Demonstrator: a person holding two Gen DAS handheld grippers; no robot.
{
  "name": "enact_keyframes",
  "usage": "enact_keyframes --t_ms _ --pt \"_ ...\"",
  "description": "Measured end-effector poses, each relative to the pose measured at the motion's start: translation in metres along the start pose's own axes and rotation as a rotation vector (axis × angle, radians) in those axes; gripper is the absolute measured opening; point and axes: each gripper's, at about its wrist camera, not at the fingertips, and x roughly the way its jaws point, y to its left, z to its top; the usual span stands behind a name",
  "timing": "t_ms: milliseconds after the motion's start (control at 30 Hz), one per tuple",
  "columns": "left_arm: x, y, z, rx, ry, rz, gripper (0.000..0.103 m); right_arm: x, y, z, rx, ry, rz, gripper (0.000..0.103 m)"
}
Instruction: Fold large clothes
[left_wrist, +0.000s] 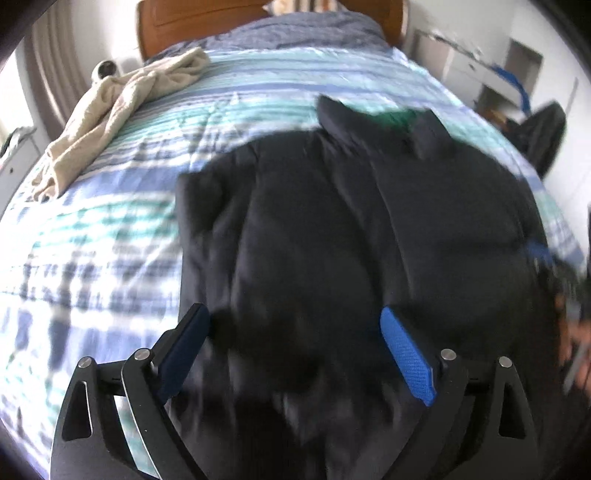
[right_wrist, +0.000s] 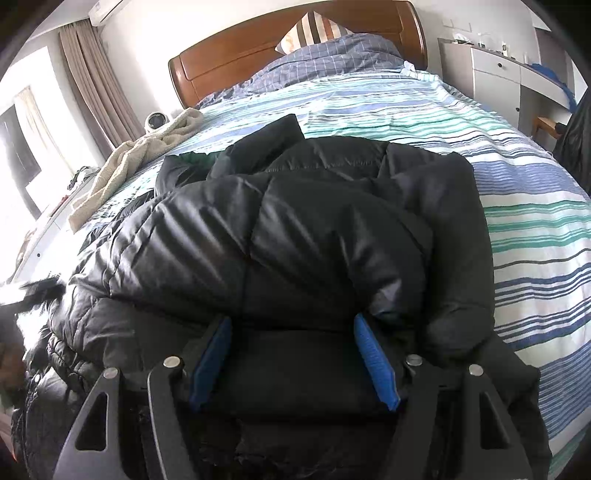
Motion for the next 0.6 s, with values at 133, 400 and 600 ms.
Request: enact_keyframes --t_ms 133,400,600 --pt "-0.037 -0.009 -0.023 0.052 -0.017 -0.018 0.094 -0.018 0.011 0.006 -0.044 0.062 -0.050 0.070" --pt "-0.093 -0.052 -0.069 0.201 -0.078 -0.067 0.098 -0.101 0.034 -0.042 -0.153 0.138 0.009 0.070" --pt "-0.071 -0.092 -0.104 0.247 -0.013 -0.102 0.098 -0.117 0.055 -0.101 -0.222 0.180 -0.017 0.070"
